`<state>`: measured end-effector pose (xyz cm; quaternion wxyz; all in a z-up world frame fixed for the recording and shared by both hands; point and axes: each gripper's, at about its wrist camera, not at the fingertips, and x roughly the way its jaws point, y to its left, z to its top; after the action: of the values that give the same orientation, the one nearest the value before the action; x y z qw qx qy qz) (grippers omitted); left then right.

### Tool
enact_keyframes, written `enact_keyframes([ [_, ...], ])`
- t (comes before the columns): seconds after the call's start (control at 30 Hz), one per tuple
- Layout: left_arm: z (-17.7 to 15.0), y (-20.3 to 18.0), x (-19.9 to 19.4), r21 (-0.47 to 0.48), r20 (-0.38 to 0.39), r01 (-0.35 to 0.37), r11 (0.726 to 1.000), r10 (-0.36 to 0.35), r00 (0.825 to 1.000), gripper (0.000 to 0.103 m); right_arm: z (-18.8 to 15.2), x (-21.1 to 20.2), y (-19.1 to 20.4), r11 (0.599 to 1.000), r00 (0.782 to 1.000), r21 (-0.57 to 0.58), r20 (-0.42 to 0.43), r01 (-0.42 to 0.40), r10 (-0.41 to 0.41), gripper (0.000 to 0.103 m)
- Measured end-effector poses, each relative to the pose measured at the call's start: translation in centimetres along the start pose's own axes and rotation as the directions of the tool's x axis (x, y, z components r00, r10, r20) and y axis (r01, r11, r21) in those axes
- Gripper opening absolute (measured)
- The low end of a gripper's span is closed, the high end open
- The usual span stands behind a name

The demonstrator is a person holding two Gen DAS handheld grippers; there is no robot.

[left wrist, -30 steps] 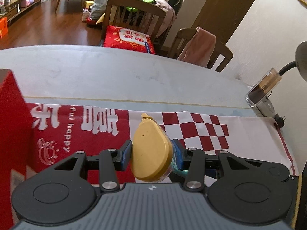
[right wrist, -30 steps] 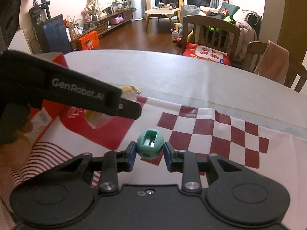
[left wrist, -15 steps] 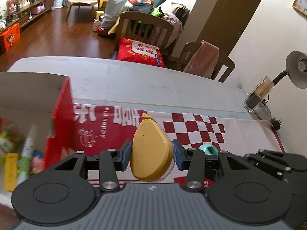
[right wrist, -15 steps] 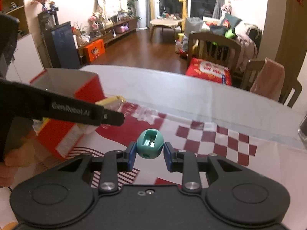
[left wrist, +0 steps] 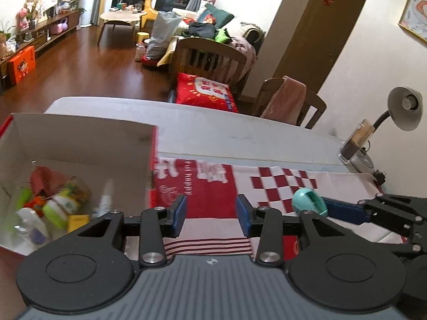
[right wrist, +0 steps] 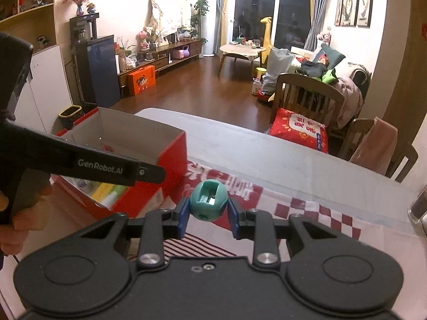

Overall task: Organize rigid objects
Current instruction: 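Lift and carry the correction tape with the left tool while the right tool carries the sharpener to the box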

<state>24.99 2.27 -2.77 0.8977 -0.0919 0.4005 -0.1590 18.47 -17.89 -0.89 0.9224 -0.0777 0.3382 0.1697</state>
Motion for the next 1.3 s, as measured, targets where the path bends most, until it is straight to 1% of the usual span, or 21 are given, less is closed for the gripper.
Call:
enact_keyframes([
  [0.1, -0.6, 1.6, -0.1, 0.014, -0.045, 0.017, 1.000, -0.017, 0.999, 0.040, -0.1, 0.4, 0.6, 1.000, 1.000, 0.023, -0.015, 0.008, -0.008, 0.029],
  [0.13, -1.0, 1.9, -0.1, 0.032, -0.058, 0.020, 0.999, -0.018, 0.998, 0.040, -0.3, 0.5, 0.7, 1.000, 1.000, 0.029, -0.022, 0.009, -0.009, 0.029],
  [0.2, -1.9, 2.2, -0.1, 0.090, -0.076, 0.004, 0.996, 0.003, 0.997, 0.040, -0.9, 0.6, 1.1, 0.999, 0.999, 0.040, -0.036, 0.013, -0.011, 0.029],
  [0.27, -2.8, 2.5, -0.3, 0.125, -0.072, -0.016, 0.992, 0.026, 0.997, 0.040, -1.6, 0.6, 1.3, 0.998, 0.999, 0.056, -0.047, 0.014, -0.011, 0.029],
  [0.3, -3.2, 2.8, -0.6, 0.133, -0.065, -0.017, 0.991, 0.026, 0.998, 0.040, -1.8, 0.6, 1.4, 0.998, 0.999, 0.067, -0.051, 0.014, -0.010, 0.029],
  [0.4, -4.8, 4.3, -1.7, 0.128, -0.057, -0.019, 0.992, 0.026, 0.998, 0.040, -2.6, 0.4, 1.8, 0.996, 0.998, 0.087, -0.063, 0.007, -0.001, 0.029],
  [0.43, -5.3, 4.8, -2.4, 0.135, -0.036, -0.021, 0.991, 0.026, 0.999, 0.043, -2.8, 0.3, 2.0, 0.996, 0.998, 0.087, -0.066, 0.008, -0.003, 0.029],
  [0.5, -6.3, 5.8, -3.4, 0.140, -0.041, -0.043, 0.989, 0.049, 0.998, 0.047, -3.3, 0.0, 2.2, 0.996, 0.998, 0.090, -0.070, 0.005, 0.001, 0.029],
  [0.53, -6.7, 6.2, -3.9, 0.140, -0.043, -0.052, 0.989, 0.058, 0.997, 0.052, -3.5, -0.1, 2.3, 0.996, 0.997, 0.092, -0.071, 0.000, 0.007, 0.029],
  [0.57, -7.3, 6.8, -4.3, 0.144, -0.043, -0.057, 0.988, 0.064, 0.997, 0.061, -3.7, -0.2, 2.5, 0.996, 0.997, 0.092, -0.073, -0.001, 0.008, 0.029],
  [0.6, -8.0, 7.2, -4.7, 0.148, -0.044, -0.064, 0.987, 0.071, 0.996, 0.067, -3.9, -0.3, 2.6, 0.996, 0.997, 0.090, -0.076, -0.001, 0.008, 0.029],
  [0.63, -8.6, 7.6, -4.9, 0.151, -0.045, -0.069, 0.986, 0.076, 0.996, 0.077, -4.1, -0.3, 2.8, 0.996, 0.997, 0.090, -0.079, -0.005, 0.012, 0.029],
  [0.67, -9.3, 7.9, -5.0, 0.158, -0.048, -0.070, 0.985, 0.079, 0.996, 0.081, -4.2, -0.5, 3.1, 0.996, 0.997, 0.091, -0.081, -0.009, 0.016, 0.029],
  [0.77, -10.8, 8.5, -4.2, 0.180, -0.073, -0.085, 0.980, 0.099, 0.992, 0.081, -4.7, -0.6, 3.6, 0.995, 0.995, 0.093, -0.093, -0.025, 0.034, 0.029],
  [0.9, -11.9, 9.6, -1.8, 0.144, -0.093, -0.116, 0.983, 0.130, 0.987, 0.081, -5.3, -0.5, 4.6, 0.995, 0.992, 0.090, -0.113, -0.039, 0.049, 0.029],
  [1.07, -12.3, 10.4, 0.6, 0.087, -0.106, -0.151, 0.985, 0.160, 0.981, 0.081, -5.4, -0.4, 5.4, 0.996, 0.990, 0.074, -0.126, -0.048, 0.057, 0.029],
  [1.3, -12.8, 10.6, 2.8, 0.086, -0.108, -0.206, 0.975, 0.215, 0.971, 0.081, -5.4, -0.8, 5.3, 0.998, 0.990, 0.049, -0.128, -0.045, 0.051, 0.029],
])
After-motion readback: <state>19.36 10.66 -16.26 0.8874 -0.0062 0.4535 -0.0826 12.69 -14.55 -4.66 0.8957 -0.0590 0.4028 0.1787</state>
